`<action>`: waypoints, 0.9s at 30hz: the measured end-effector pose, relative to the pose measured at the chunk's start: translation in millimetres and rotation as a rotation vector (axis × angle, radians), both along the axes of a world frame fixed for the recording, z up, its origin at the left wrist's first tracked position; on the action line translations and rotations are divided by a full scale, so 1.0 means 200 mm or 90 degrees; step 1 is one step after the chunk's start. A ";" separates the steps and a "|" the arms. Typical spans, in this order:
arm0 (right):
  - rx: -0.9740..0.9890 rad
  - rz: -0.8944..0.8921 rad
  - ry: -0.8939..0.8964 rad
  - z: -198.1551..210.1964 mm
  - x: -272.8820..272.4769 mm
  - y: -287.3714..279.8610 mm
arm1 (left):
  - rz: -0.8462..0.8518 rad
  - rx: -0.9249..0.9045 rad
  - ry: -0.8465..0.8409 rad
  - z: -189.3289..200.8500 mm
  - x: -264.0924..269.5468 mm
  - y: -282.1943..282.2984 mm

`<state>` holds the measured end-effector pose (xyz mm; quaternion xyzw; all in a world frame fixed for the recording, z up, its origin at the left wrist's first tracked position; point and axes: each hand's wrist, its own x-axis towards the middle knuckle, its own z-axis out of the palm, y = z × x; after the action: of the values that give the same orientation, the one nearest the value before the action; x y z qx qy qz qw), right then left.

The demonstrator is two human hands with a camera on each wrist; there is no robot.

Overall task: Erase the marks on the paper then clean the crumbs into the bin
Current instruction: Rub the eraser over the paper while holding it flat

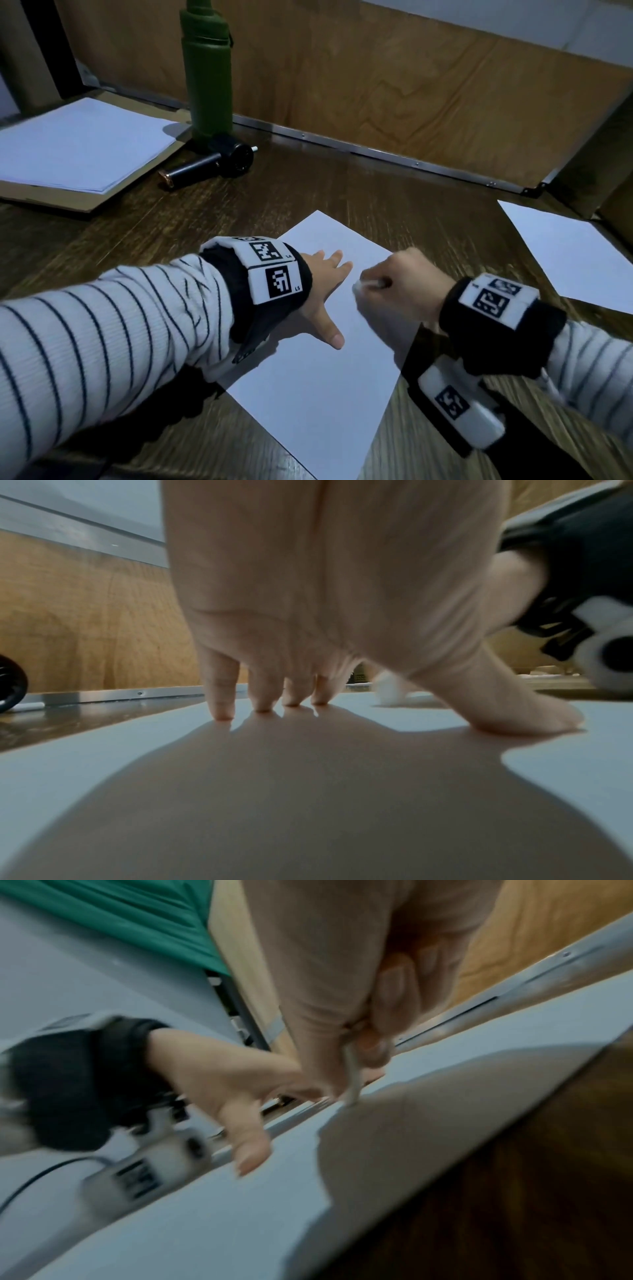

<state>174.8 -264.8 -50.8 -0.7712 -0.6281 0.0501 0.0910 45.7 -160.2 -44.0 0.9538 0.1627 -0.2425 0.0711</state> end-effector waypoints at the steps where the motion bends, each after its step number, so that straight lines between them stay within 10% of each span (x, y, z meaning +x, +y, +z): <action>1: -0.033 0.060 0.033 0.01 -0.04 -0.04 | 0.003 -0.002 -0.001 0.00 0.00 0.00; 11: 0.031 0.006 -0.043 0.02 0.03 -0.01 | 0.001 0.006 0.009 0.02 0.00 -0.01; 16: -0.157 0.170 0.139 0.04 -0.12 -0.14 | 0.005 0.005 0.012 0.00 0.00 -0.01; 23: 0.062 -0.034 -0.033 0.00 0.00 0.00 | 0.001 0.013 0.017 0.01 0.00 -0.02; 27: -0.080 0.147 0.072 0.02 -0.09 -0.12 | 0.009 0.004 0.008 0.00 0.00 -0.01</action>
<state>155.9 -289.5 -47.4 -0.6941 -0.7019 0.1428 0.0712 45.4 -162.1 -44.1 0.9513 0.1704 -0.2477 0.0685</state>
